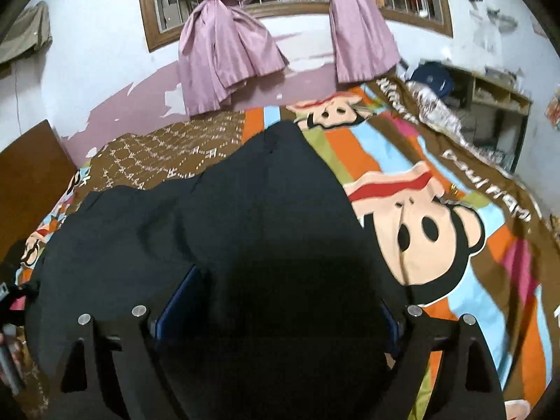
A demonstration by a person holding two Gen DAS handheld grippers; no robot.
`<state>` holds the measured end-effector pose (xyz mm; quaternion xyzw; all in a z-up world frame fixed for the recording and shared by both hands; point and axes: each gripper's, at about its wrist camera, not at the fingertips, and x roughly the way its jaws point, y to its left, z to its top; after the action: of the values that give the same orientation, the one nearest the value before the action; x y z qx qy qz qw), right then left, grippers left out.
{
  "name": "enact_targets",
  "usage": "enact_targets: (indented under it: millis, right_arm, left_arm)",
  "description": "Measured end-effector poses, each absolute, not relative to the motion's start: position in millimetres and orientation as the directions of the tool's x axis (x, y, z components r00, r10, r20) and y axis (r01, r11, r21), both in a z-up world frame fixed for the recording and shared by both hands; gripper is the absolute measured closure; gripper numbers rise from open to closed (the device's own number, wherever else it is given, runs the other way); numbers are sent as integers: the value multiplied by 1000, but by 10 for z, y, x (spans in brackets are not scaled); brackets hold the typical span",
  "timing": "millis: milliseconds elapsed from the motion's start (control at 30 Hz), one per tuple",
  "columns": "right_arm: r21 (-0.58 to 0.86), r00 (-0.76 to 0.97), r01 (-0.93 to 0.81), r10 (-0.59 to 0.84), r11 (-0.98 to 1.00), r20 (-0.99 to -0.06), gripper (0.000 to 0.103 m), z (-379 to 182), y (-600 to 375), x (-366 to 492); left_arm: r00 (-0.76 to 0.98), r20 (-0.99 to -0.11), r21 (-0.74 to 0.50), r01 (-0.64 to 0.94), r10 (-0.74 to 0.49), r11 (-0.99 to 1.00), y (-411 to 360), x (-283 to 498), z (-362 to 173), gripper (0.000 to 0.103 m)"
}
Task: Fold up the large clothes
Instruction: 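Release the folded jacket and pull both tools back from it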
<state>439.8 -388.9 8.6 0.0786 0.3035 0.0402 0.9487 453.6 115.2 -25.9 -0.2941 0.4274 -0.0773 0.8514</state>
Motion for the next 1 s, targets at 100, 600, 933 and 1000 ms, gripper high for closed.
enact_targets:
  millis: [100,600,933,1000]
  right_arm:
    - [147,839,-14,92,989,-537,14,197,-3861,4281]
    - [80,905,-101,125,992,-406,0,718,-3585,3524]
    - [124,919,-180,212,976,-331,0,877,-3471,2820]
    - [111,932,-172,198,979,-304,0,882,-3430,2671]
  left_arm:
    - [640,-683,-556,-143,-351,819,1163,4457,-178,6]
    - [729,-624,-399,13,-282,917,415,3928,645,2]
    - [819,-524,-252,114,-235,961,-199,3329,1150,2]
    - [841,-495,-215,125,-218,969,-276,3194,1214,2]
